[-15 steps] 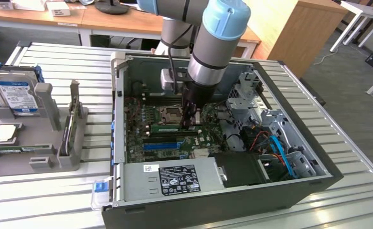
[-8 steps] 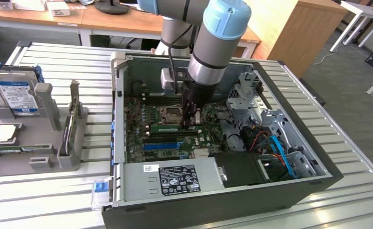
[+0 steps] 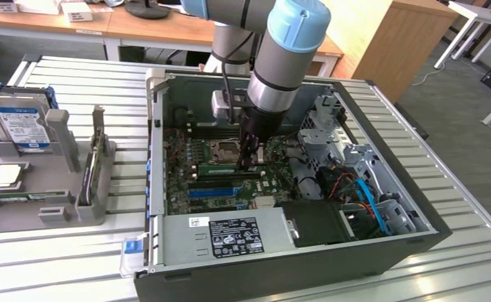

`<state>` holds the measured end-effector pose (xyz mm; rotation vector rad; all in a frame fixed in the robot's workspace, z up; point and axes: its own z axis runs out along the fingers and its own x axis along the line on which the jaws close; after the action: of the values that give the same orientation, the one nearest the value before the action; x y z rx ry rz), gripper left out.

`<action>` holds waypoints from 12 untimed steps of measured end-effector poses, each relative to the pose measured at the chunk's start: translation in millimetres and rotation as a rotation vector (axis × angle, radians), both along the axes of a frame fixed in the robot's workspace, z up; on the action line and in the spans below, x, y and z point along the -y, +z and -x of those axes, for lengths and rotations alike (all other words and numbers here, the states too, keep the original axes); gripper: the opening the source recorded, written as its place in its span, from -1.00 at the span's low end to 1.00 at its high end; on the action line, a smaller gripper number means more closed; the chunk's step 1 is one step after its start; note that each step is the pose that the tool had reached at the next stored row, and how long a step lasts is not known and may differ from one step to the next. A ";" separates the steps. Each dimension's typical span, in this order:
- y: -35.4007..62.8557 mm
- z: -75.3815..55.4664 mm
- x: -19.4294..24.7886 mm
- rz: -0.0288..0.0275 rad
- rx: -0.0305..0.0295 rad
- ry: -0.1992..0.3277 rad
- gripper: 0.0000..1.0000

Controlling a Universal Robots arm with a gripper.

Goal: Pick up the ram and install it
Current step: 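Insert the ram into the slot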

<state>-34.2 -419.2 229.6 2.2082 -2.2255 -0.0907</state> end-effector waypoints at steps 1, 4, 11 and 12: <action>0.0 0.0 0.0 0.0000 0.0000 0.000 -0.76; -0.1 0.0 0.0 0.0000 0.0000 0.002 -0.76; -0.5 -0.5 0.1 0.0001 0.0000 0.003 -0.76; -0.6 -0.5 0.1 0.0002 0.0000 0.003 -0.76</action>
<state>-33.8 -419.3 229.0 2.2112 -2.2222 -0.0905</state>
